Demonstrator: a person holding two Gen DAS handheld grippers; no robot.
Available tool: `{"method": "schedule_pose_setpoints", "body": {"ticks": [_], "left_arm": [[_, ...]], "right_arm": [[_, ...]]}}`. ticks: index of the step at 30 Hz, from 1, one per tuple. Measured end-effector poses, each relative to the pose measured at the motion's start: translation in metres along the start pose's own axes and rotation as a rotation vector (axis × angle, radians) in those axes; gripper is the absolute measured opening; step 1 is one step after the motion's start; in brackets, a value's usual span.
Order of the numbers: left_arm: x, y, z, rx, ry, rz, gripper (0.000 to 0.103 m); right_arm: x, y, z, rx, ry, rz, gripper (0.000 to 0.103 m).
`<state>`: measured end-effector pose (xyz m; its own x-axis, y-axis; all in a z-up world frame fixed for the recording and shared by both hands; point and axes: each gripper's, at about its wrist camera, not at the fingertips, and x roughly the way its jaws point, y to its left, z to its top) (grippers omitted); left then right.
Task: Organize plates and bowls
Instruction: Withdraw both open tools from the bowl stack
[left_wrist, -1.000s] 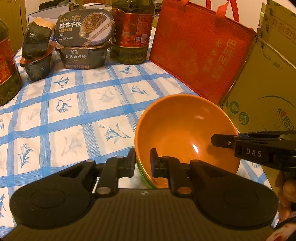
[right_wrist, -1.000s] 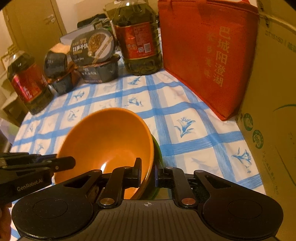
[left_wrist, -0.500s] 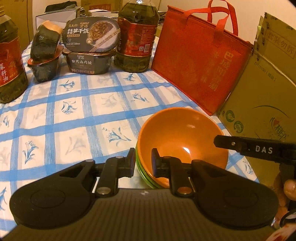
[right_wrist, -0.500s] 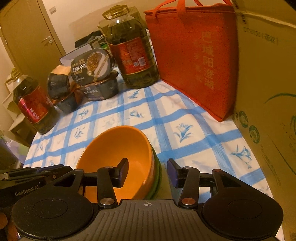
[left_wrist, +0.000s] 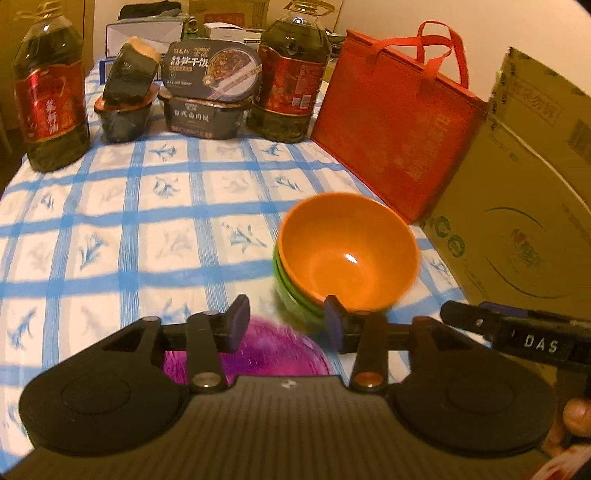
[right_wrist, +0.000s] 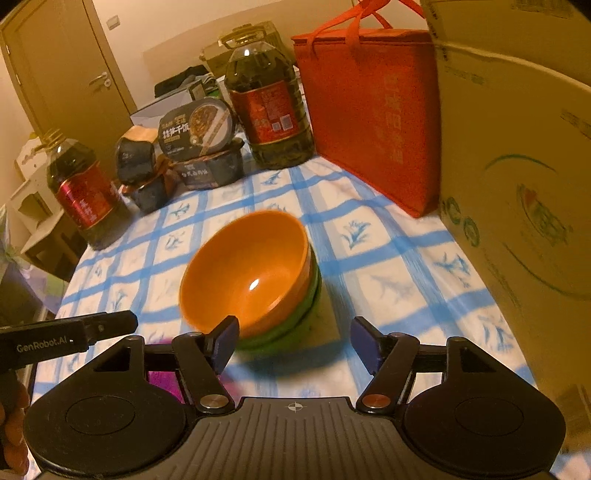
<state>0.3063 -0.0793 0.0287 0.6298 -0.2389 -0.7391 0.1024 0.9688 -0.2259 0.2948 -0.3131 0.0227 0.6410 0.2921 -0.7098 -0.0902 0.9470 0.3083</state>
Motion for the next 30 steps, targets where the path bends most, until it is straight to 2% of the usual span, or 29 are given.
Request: {"method": "schedule_pose_setpoints", "body": {"ticks": [1, 3, 8, 17, 24, 30], "left_arm": [[-0.006, 0.000, -0.005, -0.010, 0.000, -0.011, 0.046], [-0.017, 0.000, -0.015, -0.024, -0.004, -0.017, 0.056], [-0.044, -0.006, -0.042, -0.011, -0.028, 0.000, 0.066], [-0.073, -0.013, -0.098, -0.005, -0.037, 0.104, 0.076], [-0.087, -0.011, -0.130, -0.038, -0.032, 0.146, 0.077], [-0.093, -0.009, -0.148, -0.062, -0.022, 0.165, 0.077]], "right_arm": [[-0.005, 0.001, -0.005, 0.000, 0.003, 0.000, 0.068], [-0.014, 0.005, -0.015, -0.002, 0.011, 0.000, 0.068], [-0.036, 0.006, -0.039, 0.016, 0.017, -0.004, 0.070], [-0.062, 0.010, -0.083, 0.008, 0.034, -0.026, 0.072], [-0.072, 0.017, -0.113, -0.016, 0.061, -0.032, 0.072], [-0.073, 0.020, -0.126, -0.030, 0.074, -0.039, 0.073]]}}
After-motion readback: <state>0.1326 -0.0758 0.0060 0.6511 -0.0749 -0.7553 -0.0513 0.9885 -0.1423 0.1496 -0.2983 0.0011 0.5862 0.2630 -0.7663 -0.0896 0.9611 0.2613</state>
